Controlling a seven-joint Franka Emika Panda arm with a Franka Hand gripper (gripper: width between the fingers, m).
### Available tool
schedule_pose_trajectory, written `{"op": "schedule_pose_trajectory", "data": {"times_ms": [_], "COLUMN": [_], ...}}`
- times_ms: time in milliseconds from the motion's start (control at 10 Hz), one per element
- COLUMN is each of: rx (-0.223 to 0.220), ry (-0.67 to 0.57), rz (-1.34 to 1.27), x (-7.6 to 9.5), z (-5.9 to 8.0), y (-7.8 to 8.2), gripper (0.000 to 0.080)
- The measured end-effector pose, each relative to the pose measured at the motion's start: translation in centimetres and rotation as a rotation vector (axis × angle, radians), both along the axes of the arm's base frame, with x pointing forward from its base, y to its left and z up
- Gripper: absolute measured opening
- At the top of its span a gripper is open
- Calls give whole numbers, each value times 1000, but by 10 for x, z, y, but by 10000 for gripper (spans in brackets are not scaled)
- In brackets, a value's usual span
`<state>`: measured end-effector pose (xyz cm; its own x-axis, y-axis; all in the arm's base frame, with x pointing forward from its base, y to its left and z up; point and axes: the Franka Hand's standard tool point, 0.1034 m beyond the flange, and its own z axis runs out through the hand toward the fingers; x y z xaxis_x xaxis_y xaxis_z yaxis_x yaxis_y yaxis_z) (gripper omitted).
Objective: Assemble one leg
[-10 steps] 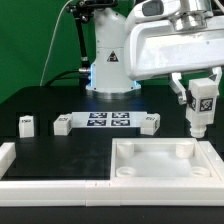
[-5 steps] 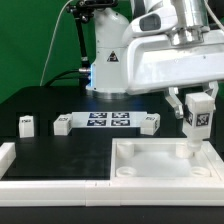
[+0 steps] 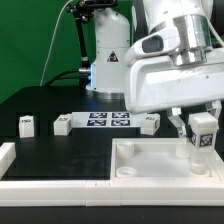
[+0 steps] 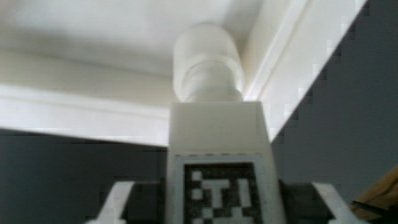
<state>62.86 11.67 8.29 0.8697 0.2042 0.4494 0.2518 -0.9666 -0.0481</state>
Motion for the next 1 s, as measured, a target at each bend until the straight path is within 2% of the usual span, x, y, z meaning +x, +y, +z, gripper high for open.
{"op": "schedule_pose_trajectory", "data": {"times_ms": [300,800,900,1000], "rx": [1,1,1,1], "ry": [0,-53,-52,-52], "rz": [0,-3,-3,-3], "x": [-2,3,3,3], "z": [-11,-11,-11,-11], "y": [2,1,1,1], "gripper": [290,290,366,366]}}
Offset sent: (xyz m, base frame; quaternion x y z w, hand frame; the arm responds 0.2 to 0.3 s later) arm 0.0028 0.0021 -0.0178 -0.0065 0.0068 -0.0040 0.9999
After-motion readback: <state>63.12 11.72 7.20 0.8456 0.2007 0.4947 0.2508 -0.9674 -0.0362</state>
